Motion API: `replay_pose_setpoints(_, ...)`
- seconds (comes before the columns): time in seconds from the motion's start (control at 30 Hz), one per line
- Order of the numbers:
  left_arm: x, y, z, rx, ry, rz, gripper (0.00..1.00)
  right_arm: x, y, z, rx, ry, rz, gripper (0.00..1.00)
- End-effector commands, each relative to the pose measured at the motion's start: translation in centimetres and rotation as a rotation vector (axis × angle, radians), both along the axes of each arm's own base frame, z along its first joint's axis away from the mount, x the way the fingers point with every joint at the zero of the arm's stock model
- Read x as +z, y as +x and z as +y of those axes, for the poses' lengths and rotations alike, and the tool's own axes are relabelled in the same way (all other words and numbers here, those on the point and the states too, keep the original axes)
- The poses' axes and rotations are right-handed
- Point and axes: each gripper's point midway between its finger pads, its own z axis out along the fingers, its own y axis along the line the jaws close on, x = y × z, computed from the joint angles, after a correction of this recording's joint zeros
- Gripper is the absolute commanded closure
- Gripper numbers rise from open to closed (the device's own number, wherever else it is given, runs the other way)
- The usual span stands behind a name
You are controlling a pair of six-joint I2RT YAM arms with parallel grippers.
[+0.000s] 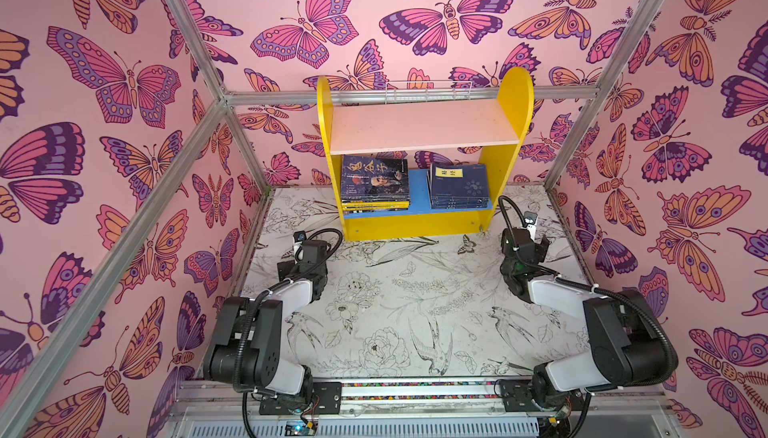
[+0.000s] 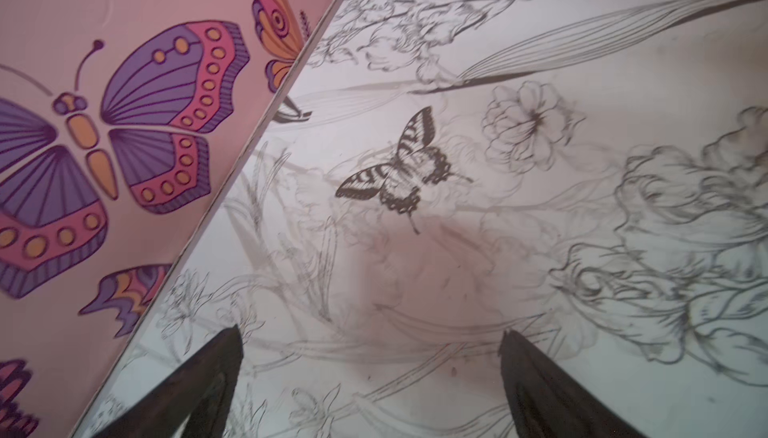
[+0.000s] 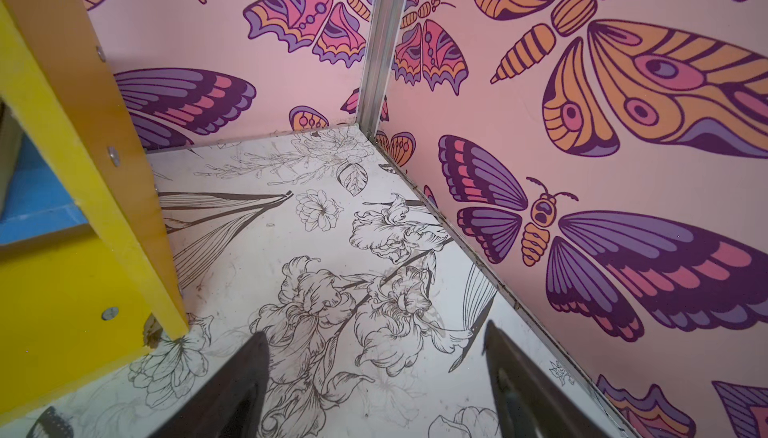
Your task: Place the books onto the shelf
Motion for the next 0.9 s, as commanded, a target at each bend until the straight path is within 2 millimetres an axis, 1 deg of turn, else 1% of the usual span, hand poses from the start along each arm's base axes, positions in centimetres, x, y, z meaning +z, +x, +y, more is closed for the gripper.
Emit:
replay_pose_setpoints(0.0, 1.4, 3.4, -1.2, -0.139, -0.037, -0.135, 0.01, 0.5, -0.9, -0.1, -0.002, 0.046, 0.001, 0.20)
replay_pose_setpoints(0.03, 0.9, 3.8, -1.8, -0.178, -0.079, -0.143, 0.01, 0.5, -1.1, -0.1, -0.006, 0.043, 0.007, 0.20)
replay_pose_setpoints(0.07, 0.9, 4.0, -1.8, -0.197, -0.077, -0.146, 0.01, 0.5, -1.2, -0.2, -0.010, 0.046, 0.005, 0.20)
replay_pose_setpoints(0.1, 0.8, 3.9, -2.1, -0.211, -0.101, -0.132, 0.01, 0.6, -1.3, -0.3, -0.013, 0.047, -0.003, 0.20)
replay_pose_setpoints(0.13, 0.9, 3.9, -2.5, -0.238, -0.105, -0.155, 0.01, 0.5, -1.2, -0.1, 0.001, 0.045, 0.002, 0.20)
replay_pose_setpoints(0.2, 1.3, 3.3, -3.9, -0.331, -0.122, -0.223, 0.01, 0.4, -0.9, 0.8, 0.060, 0.046, 0.004, 0.20)
replay_pose_setpoints(0.23, 1.7, 2.9, -4.3, -0.359, -0.123, -0.271, 0.01, 0.3, -0.8, 1.1, 0.083, 0.043, 0.011, 0.20)
replay_pose_setpoints(0.3, 1.2, 2.1, -4.9, -0.396, -0.124, -0.326, 0.01, 0.3, -0.6, 1.8, 0.101, 0.033, 0.023, 0.20)
replay_pose_setpoints(0.33, 1.6, 2.3, -5.2, -0.432, -0.085, -0.366, 0.00, 0.2, -0.6, 2.1, 0.107, 0.034, 0.034, 0.20)
replay_pose_setpoints(0.4, 1.0, 2.0, -5.3, -0.424, -0.126, -0.296, 0.00, 0.0, -1.1, 2.3, 0.098, 0.026, 0.049, 0.20)
replay_pose_setpoints(0.47, 1.3, 2.3, -5.1, -0.429, -0.108, -0.344, 0.00, 0.1, -1.5, 2.1, 0.087, 0.025, 0.040, 0.19)
replay_pose_setpoints(0.53, 1.0, 2.2, -5.1, -0.413, -0.133, -0.304, 0.00, 0.0, -1.6, 1.8, 0.072, -0.002, 0.072, 0.19)
replay_pose_setpoints(0.6, 1.3, 2.3, -5.0, -0.422, -0.110, -0.343, 0.00, -1.3, -2.0, 1.4, 0.055, -0.041, 0.138, 0.19)
replay_pose_setpoints(0.67, 1.1, 2.2, -5.0, -0.412, -0.126, -0.316, 0.00, -3.3, -2.1, 1.1, 0.026, -0.027, 0.153, 0.19)
replay_pose_setpoints(0.7, 1.1, 2.2, -5.0, -0.415, -0.122, -0.323, 0.01, -3.7, -1.7, 1.5, 0.050, -0.014, 0.119, 0.19)
replay_pose_setpoints(0.73, 1.3, 2.3, -5.0, -0.418, -0.110, -0.338, 0.01, -3.8, -1.2, 2.2, 0.095, -0.043, 0.107, 0.21)
replay_pose_setpoints(0.8, 1.1, 2.2, -4.9, -0.411, -0.120, -0.324, 0.01, -4.2, -1.1, 3.1, 0.115, -0.067, 0.182, 0.22)
replay_pose_setpoints(0.87, 1.2, 2.2, -4.9, -0.414, -0.110, -0.334, 0.01, -3.8, -1.1, 3.8, 0.181, -0.100, 0.145, 0.23)
